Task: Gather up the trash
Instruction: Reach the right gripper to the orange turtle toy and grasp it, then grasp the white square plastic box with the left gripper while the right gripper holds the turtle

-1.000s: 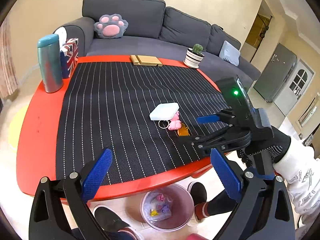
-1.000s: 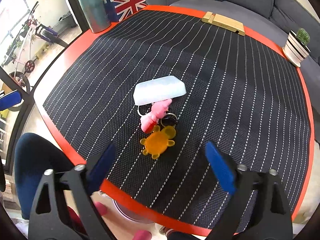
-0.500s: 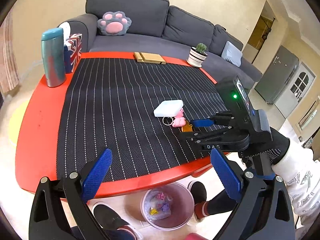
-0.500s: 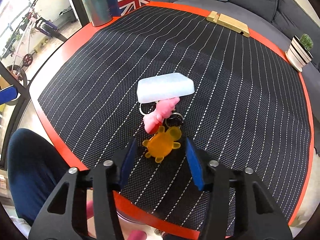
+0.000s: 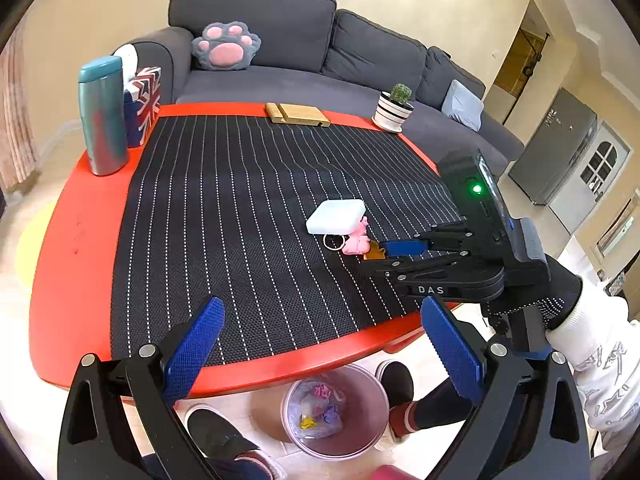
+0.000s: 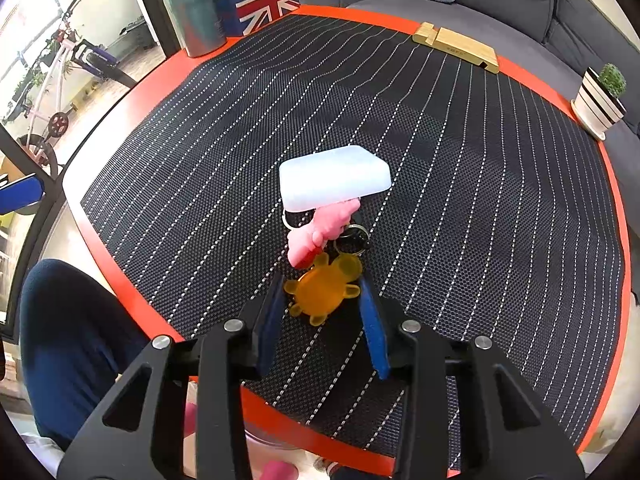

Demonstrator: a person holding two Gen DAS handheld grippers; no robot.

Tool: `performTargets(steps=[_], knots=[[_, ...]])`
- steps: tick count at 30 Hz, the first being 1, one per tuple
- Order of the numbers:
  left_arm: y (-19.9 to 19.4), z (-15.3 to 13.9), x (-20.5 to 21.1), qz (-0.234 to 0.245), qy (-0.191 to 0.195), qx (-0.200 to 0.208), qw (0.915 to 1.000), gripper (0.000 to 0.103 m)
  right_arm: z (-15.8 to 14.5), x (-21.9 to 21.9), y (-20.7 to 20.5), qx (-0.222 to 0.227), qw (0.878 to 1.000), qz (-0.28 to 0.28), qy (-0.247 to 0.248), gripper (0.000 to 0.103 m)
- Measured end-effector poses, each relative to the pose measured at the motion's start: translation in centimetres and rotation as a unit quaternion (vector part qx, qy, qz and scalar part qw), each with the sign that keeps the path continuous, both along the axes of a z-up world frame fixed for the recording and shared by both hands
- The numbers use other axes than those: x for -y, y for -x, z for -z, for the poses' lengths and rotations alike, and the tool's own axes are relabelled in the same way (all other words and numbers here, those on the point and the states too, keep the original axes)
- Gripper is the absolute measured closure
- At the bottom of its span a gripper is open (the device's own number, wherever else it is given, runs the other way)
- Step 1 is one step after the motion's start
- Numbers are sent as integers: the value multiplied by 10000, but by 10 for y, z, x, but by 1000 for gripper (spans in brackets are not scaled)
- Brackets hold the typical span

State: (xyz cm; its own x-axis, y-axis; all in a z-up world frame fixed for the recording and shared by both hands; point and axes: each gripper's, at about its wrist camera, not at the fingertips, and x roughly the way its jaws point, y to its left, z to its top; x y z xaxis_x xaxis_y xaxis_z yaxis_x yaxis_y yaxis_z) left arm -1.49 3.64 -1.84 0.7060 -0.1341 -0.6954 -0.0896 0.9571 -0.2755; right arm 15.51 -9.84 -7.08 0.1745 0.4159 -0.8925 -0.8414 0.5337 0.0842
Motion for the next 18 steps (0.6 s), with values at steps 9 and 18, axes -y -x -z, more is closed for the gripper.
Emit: performTargets(steps=[9, 18], knots=[[-18, -7, 3, 150, -40, 67, 9999, 8, -22, 20, 0, -45, 9994, 135, -315, 66], [-60, -13, 2, 375, 26, -44, 9993, 8, -37, 50, -7, -19, 9980, 357, -523, 66]])
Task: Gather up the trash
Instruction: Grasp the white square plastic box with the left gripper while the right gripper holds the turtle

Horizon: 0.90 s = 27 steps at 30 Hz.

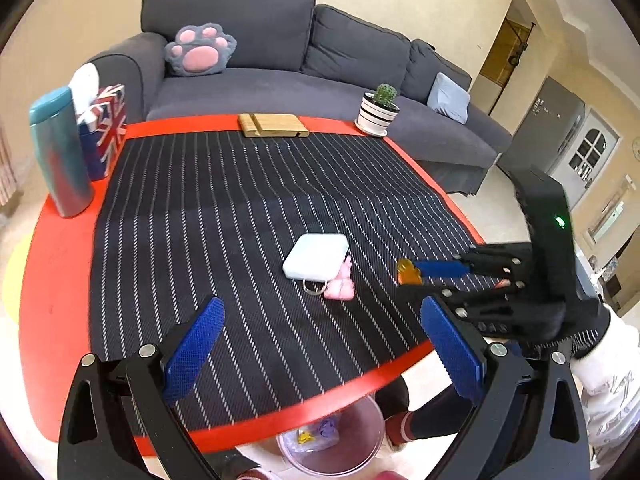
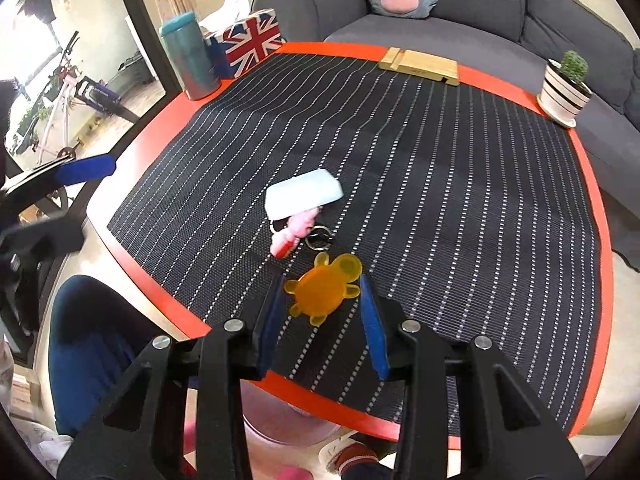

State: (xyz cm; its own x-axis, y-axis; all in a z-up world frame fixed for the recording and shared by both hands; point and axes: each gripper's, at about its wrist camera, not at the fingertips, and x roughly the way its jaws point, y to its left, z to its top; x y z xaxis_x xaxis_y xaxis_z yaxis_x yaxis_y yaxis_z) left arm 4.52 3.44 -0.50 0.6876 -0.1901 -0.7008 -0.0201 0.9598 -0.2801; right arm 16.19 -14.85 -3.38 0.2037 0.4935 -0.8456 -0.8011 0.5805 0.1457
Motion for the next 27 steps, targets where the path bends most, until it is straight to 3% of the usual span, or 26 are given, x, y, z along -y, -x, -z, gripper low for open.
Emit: performTargets(steps=[11, 19, 27], knots=[[-68, 15, -6, 302, 490, -572, 9967, 8, -5, 19, -6, -37, 9997, 154, -188, 66], [-115, 48, -12, 375, 1008, -1464, 9834, 8, -9, 26, -9, -25, 9994, 241, -254, 66], [-134, 68, -12, 284, 1278, -1812, 9747, 8, -7, 28, -11, -51, 9992, 289, -253, 66]])
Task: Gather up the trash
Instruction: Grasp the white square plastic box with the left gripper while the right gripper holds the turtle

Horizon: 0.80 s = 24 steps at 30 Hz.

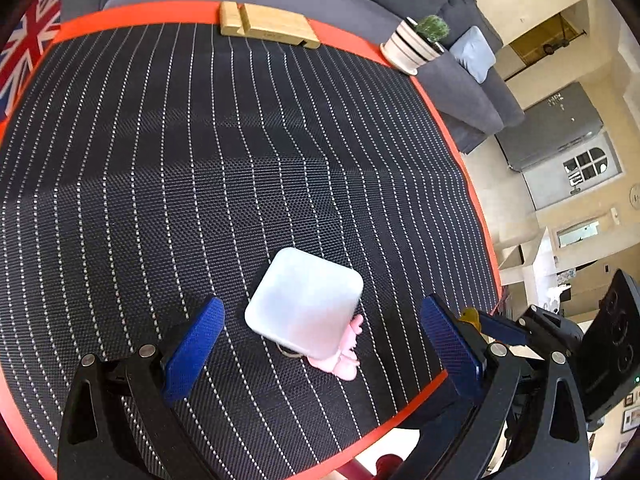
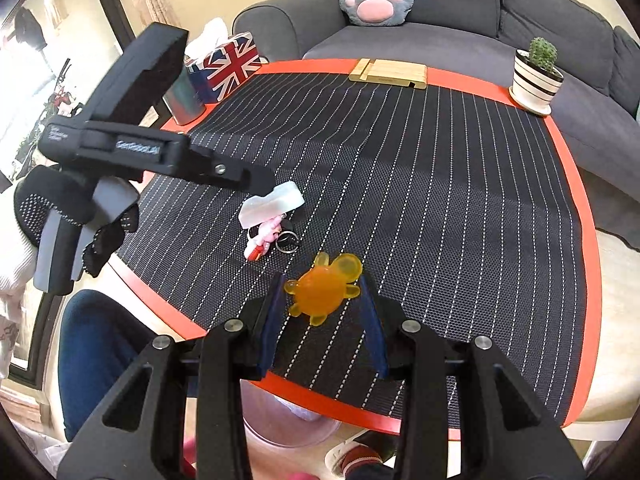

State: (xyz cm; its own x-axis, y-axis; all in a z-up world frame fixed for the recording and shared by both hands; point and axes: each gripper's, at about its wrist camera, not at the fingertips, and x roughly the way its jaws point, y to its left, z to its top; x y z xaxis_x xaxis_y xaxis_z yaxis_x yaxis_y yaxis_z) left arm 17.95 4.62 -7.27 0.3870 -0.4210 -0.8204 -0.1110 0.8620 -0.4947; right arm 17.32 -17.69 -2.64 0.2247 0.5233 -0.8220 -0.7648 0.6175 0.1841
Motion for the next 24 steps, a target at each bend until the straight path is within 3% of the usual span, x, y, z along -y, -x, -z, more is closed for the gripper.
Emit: performTargets(steps=[16, 23, 24], knots=[[-14, 19, 12, 148, 7, -192, 9997, 9, 7, 1, -5, -62, 10000, 20, 3, 66], [-13, 19, 10, 168, -194, -174, 9995, 37, 9, 0, -5, -74, 10000, 15, -7, 66], [-13, 19, 9, 167, -209, -168, 9995, 37, 9, -1, -6, -76, 10000, 17, -8, 66]])
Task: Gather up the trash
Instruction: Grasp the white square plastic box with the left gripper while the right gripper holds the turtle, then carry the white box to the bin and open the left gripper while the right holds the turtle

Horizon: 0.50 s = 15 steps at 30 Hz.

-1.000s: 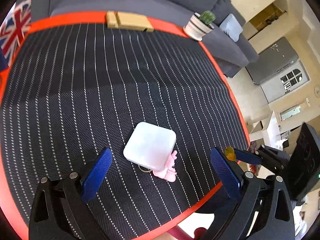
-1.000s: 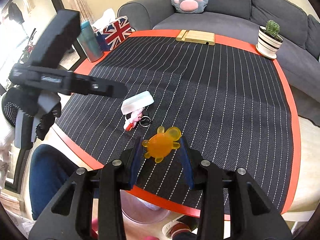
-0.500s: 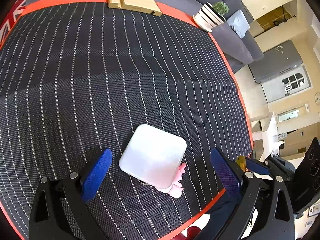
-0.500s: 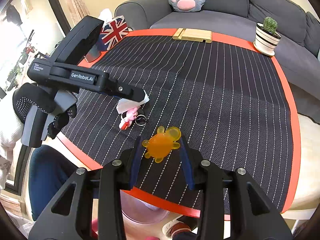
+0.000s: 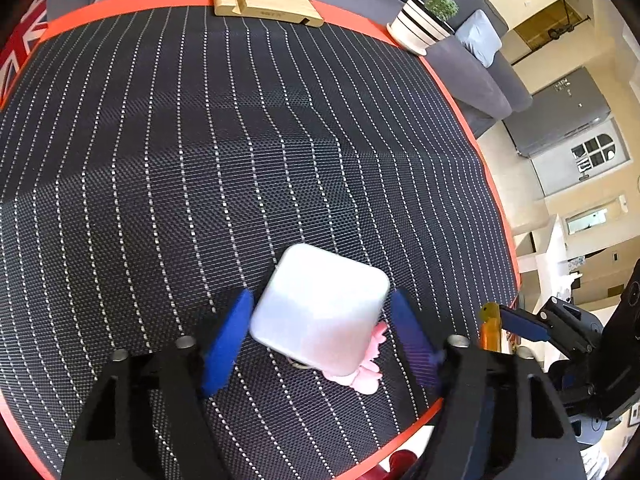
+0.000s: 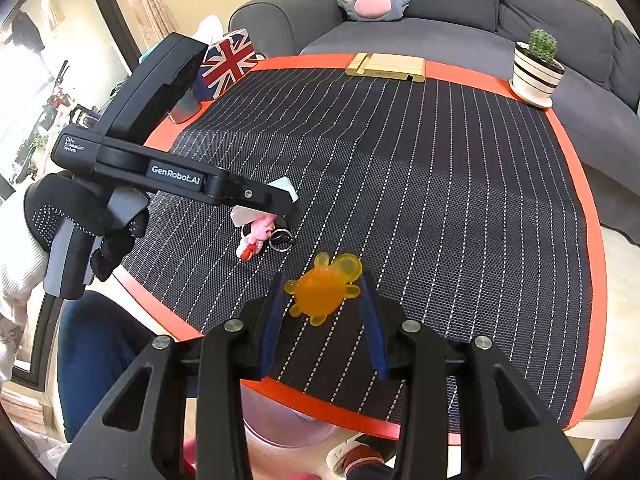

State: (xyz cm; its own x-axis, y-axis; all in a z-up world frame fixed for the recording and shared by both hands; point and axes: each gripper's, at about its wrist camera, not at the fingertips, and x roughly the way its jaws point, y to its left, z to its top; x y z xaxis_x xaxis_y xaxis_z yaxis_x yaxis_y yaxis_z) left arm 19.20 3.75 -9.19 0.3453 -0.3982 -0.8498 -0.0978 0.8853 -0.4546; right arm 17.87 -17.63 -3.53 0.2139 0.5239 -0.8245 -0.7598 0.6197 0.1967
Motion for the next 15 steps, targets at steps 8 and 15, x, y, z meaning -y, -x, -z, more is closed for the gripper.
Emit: performTargets(steps=[8, 15], knots=[[5, -1, -5, -105, 42, 151, 9998, 39, 0, -1, -2, 14, 10000, 22, -1, 66], [16, -15, -8, -187, -55, 507, 9985, 40, -3, -3, -3, 45, 10000, 25, -22, 66]])
